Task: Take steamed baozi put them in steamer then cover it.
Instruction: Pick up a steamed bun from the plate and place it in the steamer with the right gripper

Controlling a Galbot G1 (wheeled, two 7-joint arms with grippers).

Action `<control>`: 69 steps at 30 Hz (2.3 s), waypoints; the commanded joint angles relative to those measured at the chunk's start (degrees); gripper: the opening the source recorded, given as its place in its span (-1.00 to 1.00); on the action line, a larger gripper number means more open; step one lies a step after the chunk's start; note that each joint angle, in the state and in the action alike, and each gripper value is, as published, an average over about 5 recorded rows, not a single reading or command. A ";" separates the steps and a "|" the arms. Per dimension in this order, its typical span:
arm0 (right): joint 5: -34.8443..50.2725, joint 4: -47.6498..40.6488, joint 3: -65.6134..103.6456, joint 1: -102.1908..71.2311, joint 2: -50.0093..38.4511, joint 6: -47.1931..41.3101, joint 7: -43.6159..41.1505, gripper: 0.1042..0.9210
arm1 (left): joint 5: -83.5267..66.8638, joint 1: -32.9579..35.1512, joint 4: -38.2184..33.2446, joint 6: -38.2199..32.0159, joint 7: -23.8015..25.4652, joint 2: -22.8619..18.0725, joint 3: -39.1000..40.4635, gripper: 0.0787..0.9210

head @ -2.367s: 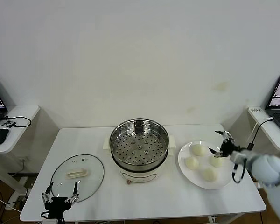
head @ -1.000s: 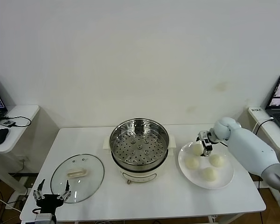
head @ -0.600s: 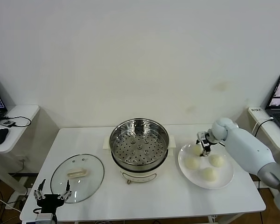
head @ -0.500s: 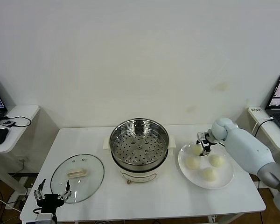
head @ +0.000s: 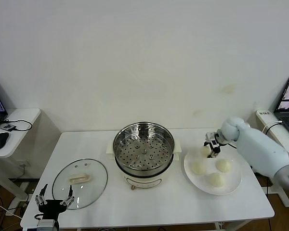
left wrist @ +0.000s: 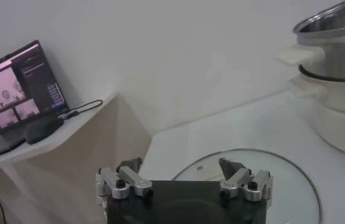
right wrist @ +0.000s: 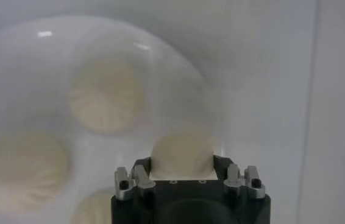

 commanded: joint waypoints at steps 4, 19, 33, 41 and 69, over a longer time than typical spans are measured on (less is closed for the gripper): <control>13.26 9.68 -11.47 16.72 -5.20 -1.77 -0.99 0.30 | -0.21 -0.27 -0.21 0.05 0.07 0.28 0.49 0.77; 21.76 7.00 -24.71 30.31 17.46 0.67 2.50 0.31 | -1.70 -1.27 0.28 0.52 0.36 1.66 -0.59 0.77; 9.96 0.27 -30.85 25.29 28.78 16.08 4.31 0.33 | -2.69 -1.67 0.30 0.79 0.58 2.39 -2.25 0.77; 1.80 -4.67 -31.26 21.75 31.21 26.15 7.20 0.34 | -2.92 -2.03 0.58 0.77 0.58 2.28 -2.44 0.77; 7.71 -5.63 -29.99 22.77 30.56 26.58 6.60 0.76 | -3.02 -1.89 -0.50 0.97 0.75 1.80 -3.08 0.77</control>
